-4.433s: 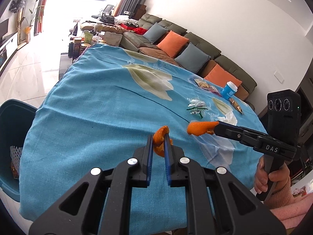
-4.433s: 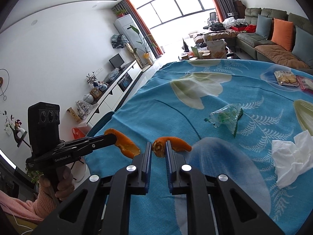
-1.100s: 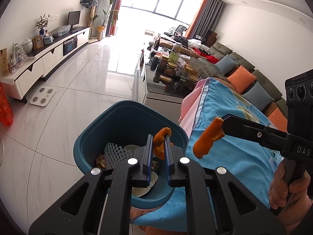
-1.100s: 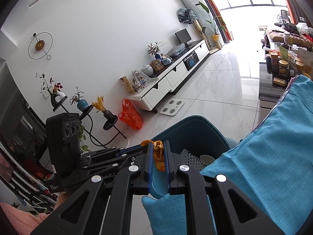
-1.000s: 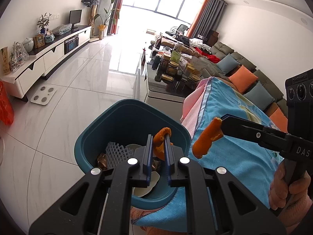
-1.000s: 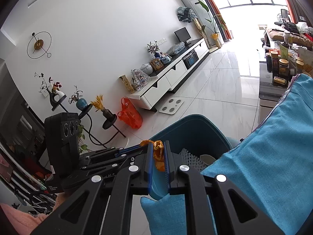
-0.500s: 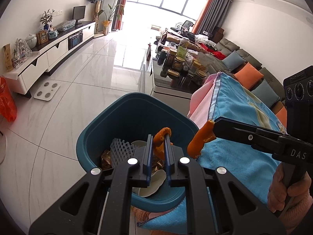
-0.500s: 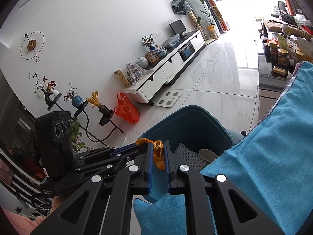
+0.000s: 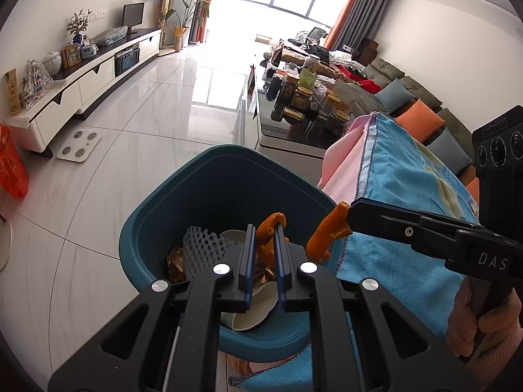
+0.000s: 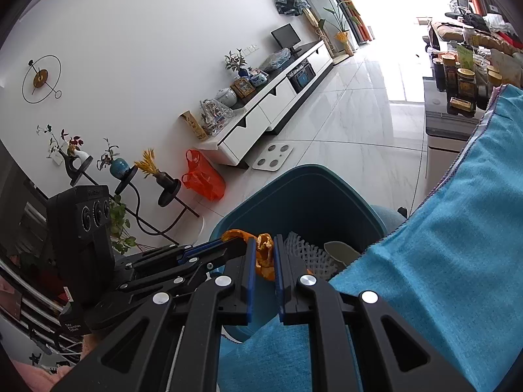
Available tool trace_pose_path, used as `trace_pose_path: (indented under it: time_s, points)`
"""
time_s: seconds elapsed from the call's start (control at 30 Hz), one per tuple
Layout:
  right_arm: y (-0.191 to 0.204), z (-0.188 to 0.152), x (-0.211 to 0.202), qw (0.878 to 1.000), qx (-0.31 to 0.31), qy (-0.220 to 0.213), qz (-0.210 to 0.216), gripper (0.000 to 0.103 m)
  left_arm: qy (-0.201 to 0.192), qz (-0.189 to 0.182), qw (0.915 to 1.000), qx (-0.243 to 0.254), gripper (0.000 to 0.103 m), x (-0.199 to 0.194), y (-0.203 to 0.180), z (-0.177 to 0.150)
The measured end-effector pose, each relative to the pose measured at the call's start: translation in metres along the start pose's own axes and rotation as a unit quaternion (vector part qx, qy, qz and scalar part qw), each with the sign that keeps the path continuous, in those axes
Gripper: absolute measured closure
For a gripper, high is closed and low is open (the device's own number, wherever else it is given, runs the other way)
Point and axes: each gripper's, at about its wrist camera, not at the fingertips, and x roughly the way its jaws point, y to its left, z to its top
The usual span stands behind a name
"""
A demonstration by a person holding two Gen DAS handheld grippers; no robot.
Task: Collect trash
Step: 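Open the left tool over the teal bin while the right tool releases its peel, then move both open tools back over the plastic wrapper and tissue on the table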
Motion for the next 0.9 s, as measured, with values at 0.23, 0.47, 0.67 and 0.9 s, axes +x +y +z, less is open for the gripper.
trace_pose_path:
  time_s: [0.23, 0.47, 0.67, 0.9]
  points:
    - [-0.002, -0.002, 0.004, 1.0, 0.01, 0.003, -0.014, 0.09, 0.008, 0.002, 0.9999, -0.007, 0.087, 0.011, 0.001, 0.001]
    - [-0.008, -0.006, -0.004, 1.0, 0.02, -0.002, -0.014, 0.088, 0.0, 0.009, 0.9999, -0.007, 0.066, 0.01, 0.002, -0.001]
    - [-0.006, -0.014, -0.028, 1.0, 0.003, -0.019, -0.02, 0.079, -0.027, 0.0, 0.9996, 0.009, 0.055, -0.009, -0.008, -0.004]
    - [-0.01, -0.041, -0.093, 0.997, -0.01, -0.063, -0.049, 0.068, -0.058, -0.05, 0.9957, 0.053, 0.043, -0.034, -0.048, -0.012]
